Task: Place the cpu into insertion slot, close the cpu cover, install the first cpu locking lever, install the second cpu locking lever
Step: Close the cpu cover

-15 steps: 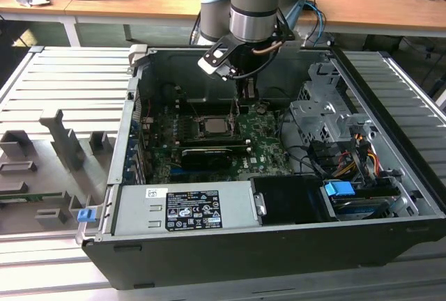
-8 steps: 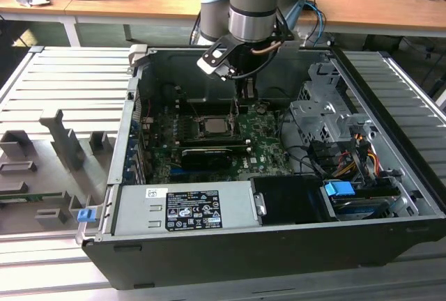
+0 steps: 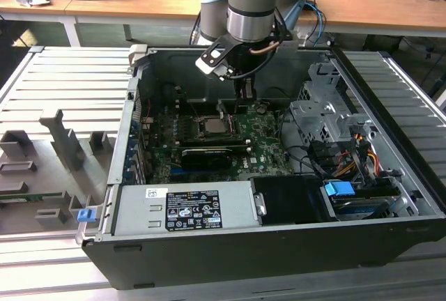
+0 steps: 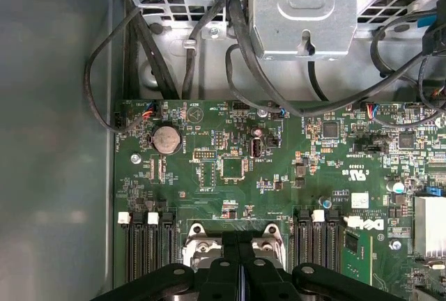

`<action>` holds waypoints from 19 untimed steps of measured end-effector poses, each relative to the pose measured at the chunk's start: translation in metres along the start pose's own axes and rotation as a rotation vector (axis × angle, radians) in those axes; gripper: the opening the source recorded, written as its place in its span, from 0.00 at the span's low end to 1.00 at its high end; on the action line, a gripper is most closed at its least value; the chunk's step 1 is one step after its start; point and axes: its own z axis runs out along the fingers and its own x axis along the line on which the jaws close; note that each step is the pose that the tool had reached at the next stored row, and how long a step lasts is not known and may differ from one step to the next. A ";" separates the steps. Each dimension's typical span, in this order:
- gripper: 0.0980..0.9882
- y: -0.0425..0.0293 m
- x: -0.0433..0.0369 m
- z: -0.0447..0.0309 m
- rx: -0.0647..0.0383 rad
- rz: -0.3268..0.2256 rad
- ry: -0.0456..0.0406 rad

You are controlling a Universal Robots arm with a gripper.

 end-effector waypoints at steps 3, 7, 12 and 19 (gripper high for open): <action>0.01 -0.0011 0.0000 0.0000 0.000 0.000 0.0000; 0.01 -0.0023 0.0000 -0.0001 0.000 0.000 -0.0001; 0.01 -0.0040 0.0000 -0.0002 0.000 0.000 0.0000; 0.01 -0.0063 0.0000 -0.0002 0.000 0.000 0.0000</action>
